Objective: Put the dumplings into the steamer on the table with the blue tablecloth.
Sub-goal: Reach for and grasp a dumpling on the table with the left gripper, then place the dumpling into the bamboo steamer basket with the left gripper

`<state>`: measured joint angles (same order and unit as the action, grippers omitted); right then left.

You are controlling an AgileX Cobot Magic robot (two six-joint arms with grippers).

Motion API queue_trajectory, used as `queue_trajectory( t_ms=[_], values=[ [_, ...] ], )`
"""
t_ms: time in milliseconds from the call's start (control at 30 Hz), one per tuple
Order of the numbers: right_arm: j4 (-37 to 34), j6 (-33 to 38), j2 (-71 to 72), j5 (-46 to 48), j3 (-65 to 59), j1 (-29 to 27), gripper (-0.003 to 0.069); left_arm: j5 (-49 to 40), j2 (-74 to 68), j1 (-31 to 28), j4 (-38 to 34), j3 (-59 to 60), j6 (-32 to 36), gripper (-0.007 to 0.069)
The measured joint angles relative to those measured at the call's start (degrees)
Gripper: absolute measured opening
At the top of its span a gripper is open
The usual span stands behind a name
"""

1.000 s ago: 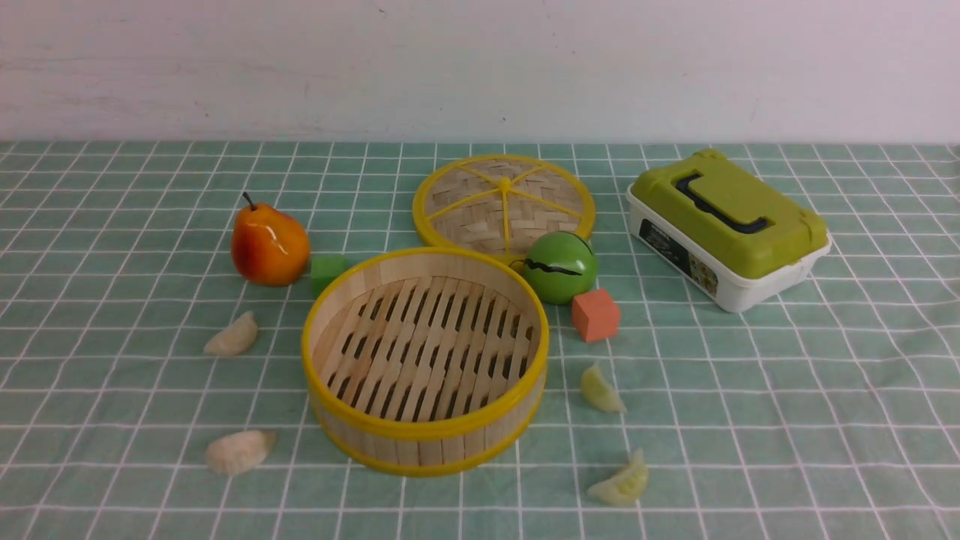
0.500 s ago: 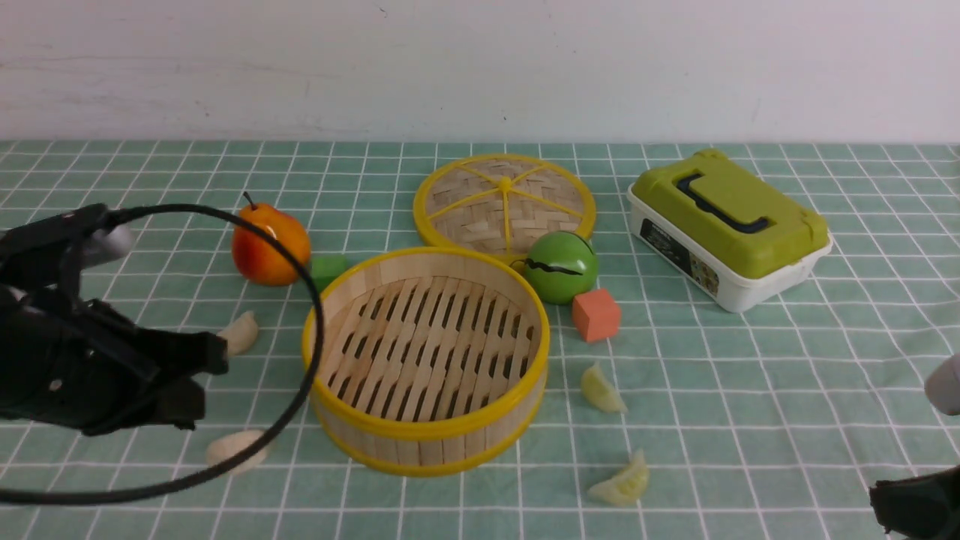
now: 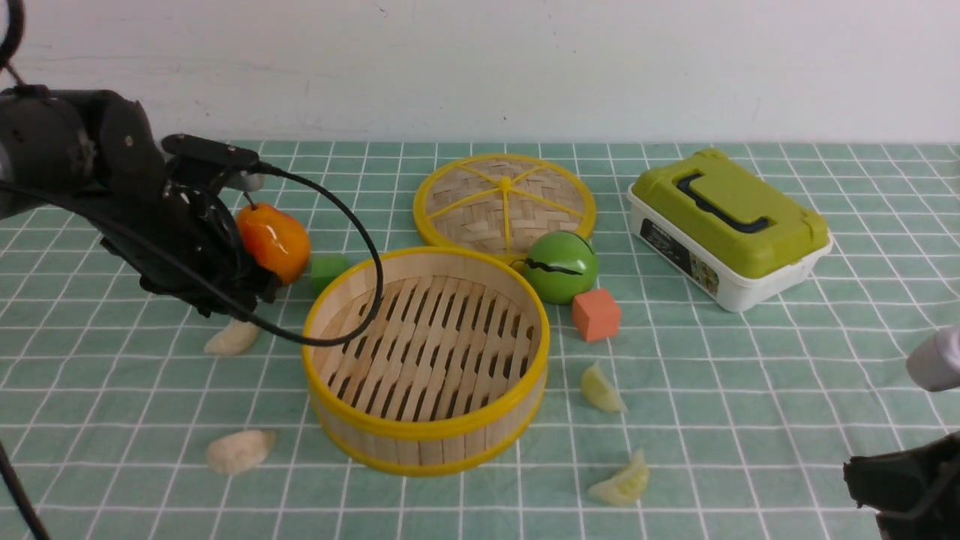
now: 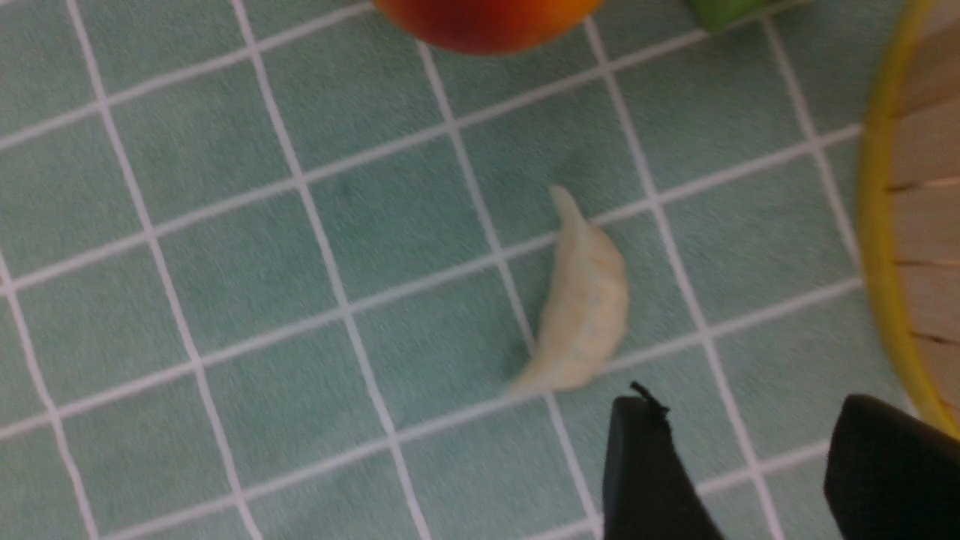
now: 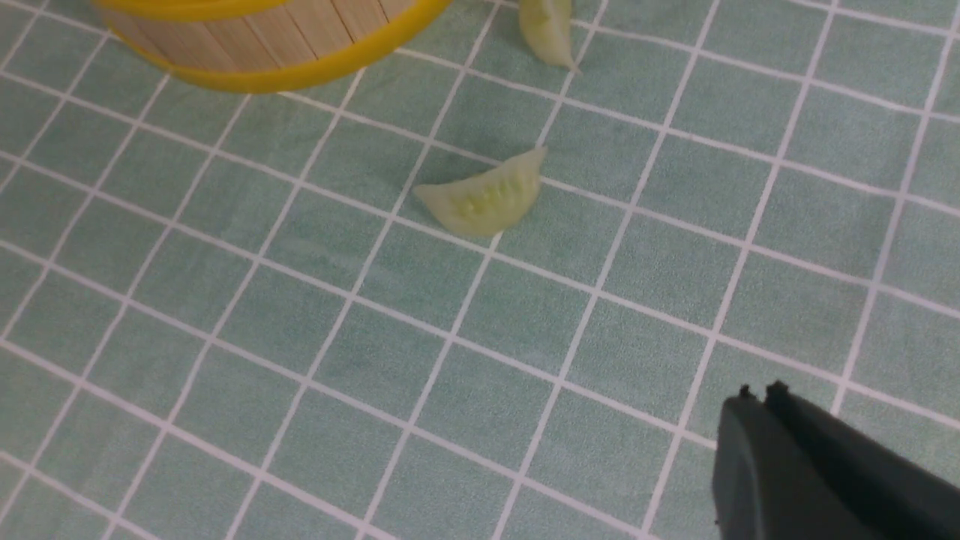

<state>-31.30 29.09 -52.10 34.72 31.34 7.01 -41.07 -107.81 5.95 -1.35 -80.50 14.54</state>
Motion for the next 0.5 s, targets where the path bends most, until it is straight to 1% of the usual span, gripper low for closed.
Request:
queue_trajectory(
  t_ms=[100, 200, 333, 433, 467, 500],
  values=[
    [-0.35, 0.0, 0.0, -0.26, 0.0, 0.0, -0.0001, 1.21, -4.1, 0.0, 0.48, -2.17, 0.0, 0.0396],
    [-0.66, 0.45, 0.0, -0.37, 0.0, 0.0, 0.0001, 2.71, -6.37, 0.0, 0.64, -2.48, 0.05, 0.0394],
    [-0.84, 0.92, 0.0, -0.65, 0.0, 0.0, 0.0001, 3.48, -9.64, 0.0, 2.58, -2.78, 0.12, 0.0322],
    [-0.88, 1.06, 0.0, -0.75, 0.0, 0.0, 0.0003, 2.82, -10.46, 0.0, 3.08, -2.91, -0.48, 0.0208],
    [-0.91, 1.12, 0.0, -0.75, 0.0, 0.0, 0.0003, 2.46, -10.46, 0.0, 3.16, -3.03, -1.55, 0.0183],
    [-0.96, 1.18, 0.0, -0.75, 0.0, 0.0, 0.0003, 2.05, -10.46, 0.0, 3.16, -3.26, -2.8, 0.0183]
  ],
)
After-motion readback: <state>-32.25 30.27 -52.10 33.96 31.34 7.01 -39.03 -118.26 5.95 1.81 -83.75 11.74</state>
